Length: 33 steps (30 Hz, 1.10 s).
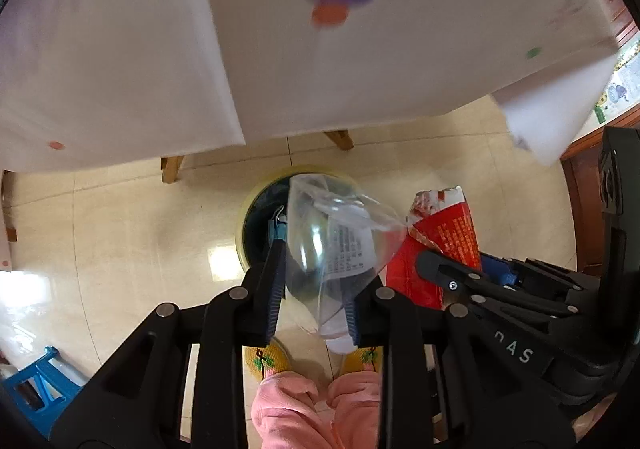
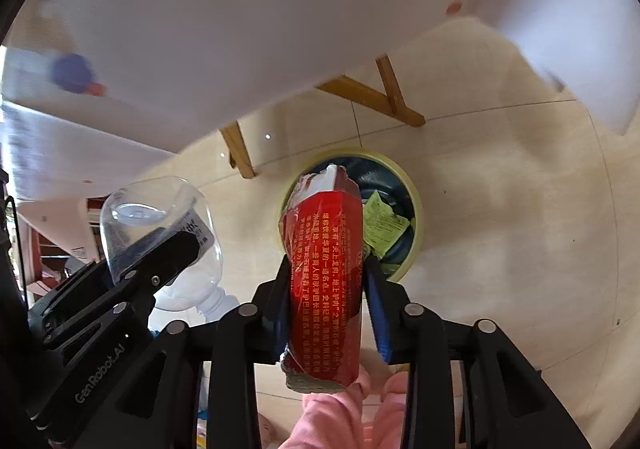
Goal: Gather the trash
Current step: 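Open the right gripper over the bin while the left releases the bottle, then move both tools back over the table toward the remaining snack wrappers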
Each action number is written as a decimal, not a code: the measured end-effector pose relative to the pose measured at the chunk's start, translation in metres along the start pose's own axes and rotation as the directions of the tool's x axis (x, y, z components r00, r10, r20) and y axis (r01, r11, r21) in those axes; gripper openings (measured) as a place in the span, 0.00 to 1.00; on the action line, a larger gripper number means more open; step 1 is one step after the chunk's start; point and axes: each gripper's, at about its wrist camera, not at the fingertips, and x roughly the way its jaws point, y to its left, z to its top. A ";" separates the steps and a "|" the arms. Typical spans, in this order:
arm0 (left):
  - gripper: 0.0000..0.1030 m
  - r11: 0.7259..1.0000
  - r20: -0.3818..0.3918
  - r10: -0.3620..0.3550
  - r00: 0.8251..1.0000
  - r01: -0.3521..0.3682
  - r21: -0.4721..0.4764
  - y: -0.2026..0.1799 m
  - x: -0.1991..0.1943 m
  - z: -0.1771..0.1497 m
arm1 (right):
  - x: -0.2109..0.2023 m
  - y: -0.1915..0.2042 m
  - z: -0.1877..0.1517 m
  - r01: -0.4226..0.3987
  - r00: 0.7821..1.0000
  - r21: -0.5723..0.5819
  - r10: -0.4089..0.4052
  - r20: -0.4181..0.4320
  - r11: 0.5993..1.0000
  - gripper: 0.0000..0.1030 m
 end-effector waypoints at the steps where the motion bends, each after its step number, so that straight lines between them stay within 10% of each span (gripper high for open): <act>1: 0.27 1.000 -0.012 0.001 1.000 -0.001 -0.001 0.001 0.006 -0.001 | 0.007 -0.002 0.000 0.000 1.000 0.002 0.000 -0.010 1.000 0.39; 7: 0.62 1.000 -0.001 0.024 1.000 -0.024 -0.013 0.004 0.017 -0.003 | 0.028 -0.007 0.004 0.036 0.999 0.028 -0.035 -0.035 0.999 0.50; 20: 0.62 0.999 0.042 0.035 0.998 -0.034 -0.023 0.015 -0.025 0.005 | -0.001 0.013 0.009 0.043 0.999 -0.025 -0.042 0.011 0.999 0.55; 33: 0.66 0.993 0.174 0.029 0.984 -0.010 -0.114 0.019 -0.153 0.014 | -0.111 0.048 0.000 0.037 0.995 -0.107 -0.026 0.101 0.994 0.55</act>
